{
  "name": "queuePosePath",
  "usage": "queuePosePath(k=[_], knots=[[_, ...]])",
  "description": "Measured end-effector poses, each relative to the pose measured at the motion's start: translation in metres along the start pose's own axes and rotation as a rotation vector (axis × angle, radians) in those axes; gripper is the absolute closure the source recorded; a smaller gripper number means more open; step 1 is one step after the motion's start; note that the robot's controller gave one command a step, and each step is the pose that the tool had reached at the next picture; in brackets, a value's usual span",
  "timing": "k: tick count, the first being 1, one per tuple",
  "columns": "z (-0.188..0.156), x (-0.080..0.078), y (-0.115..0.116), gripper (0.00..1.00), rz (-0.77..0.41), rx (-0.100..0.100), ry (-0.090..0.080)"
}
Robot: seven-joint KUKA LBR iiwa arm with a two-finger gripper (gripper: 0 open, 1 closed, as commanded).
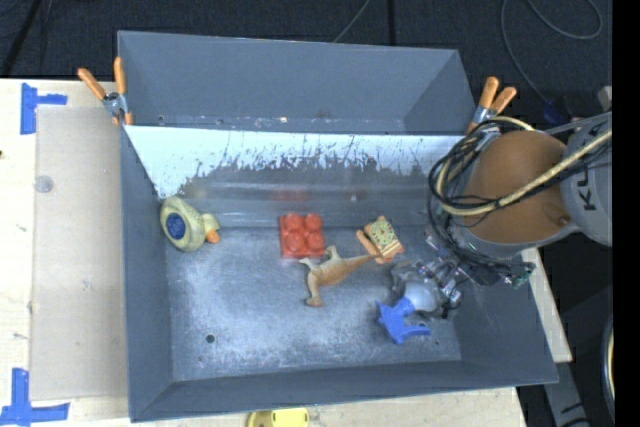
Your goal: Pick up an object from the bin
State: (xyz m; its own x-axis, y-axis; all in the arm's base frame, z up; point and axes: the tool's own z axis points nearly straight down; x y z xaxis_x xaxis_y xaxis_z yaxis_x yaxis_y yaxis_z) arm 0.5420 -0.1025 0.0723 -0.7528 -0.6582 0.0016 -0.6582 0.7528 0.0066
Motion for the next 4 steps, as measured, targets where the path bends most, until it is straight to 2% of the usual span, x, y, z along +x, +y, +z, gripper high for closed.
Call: queuePosePath(k=[4], knots=[[-0.045,-0.001,0.001,1.00,0.001,0.000,-0.001]])
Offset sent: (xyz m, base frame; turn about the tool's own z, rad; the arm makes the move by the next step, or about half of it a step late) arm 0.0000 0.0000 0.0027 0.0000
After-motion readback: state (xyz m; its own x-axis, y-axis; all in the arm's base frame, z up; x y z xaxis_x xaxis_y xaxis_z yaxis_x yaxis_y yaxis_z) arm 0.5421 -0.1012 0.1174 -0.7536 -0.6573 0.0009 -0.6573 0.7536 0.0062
